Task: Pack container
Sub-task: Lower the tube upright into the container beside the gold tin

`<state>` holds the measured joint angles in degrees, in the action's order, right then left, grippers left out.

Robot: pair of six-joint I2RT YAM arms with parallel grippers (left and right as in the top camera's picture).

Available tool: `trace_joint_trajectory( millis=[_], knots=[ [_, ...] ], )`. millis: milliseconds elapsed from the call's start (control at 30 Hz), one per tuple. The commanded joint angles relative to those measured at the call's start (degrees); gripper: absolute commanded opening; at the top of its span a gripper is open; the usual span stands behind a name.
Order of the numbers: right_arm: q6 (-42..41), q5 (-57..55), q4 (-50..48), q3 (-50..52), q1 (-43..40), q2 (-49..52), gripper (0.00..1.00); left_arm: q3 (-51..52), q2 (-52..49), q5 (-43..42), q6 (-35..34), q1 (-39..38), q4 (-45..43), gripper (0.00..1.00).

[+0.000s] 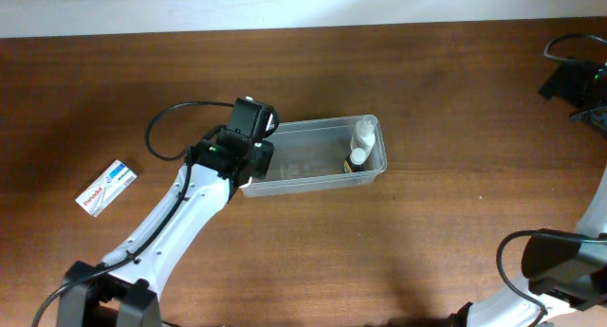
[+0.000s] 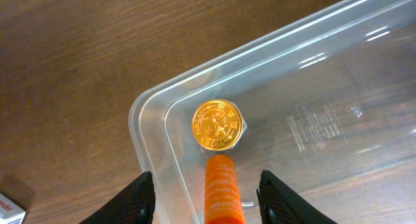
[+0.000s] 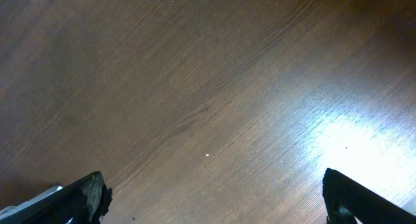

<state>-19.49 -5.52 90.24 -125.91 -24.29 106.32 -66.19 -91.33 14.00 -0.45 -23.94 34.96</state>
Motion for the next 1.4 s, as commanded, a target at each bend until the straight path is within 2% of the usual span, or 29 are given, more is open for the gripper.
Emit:
trace_joint_trajectory(
  millis=[0,200,267,500,1367],
  knots=[
    [-0.3,-0.1,0.0,-0.9,-0.1,-0.8,0.98,0.4,4.4,0.3,0.0,0.1,0.8,0.52],
    [-0.3,-0.1,0.0,-0.9,-0.1,-0.8,0.98,0.4,9.2,0.3,-0.4,0.1,4.0,0.52],
    [-0.3,-0.1,0.0,-0.9,-0.1,-0.8,0.98,0.4,10.3,0.2,-0.4,0.1,5.4,0.56],
    [-0.3,-0.1,0.0,-0.9,-0.1,-0.8,0.98,0.5,11.0,-2.3,-2.4,0.1,10.6,0.57],
    [-0.3,-0.1,0.0,-0.9,-0.1,-0.9,0.98,0.5,7.8,-5.2,-2.8,0.1,13.3,0.57]
  ],
)
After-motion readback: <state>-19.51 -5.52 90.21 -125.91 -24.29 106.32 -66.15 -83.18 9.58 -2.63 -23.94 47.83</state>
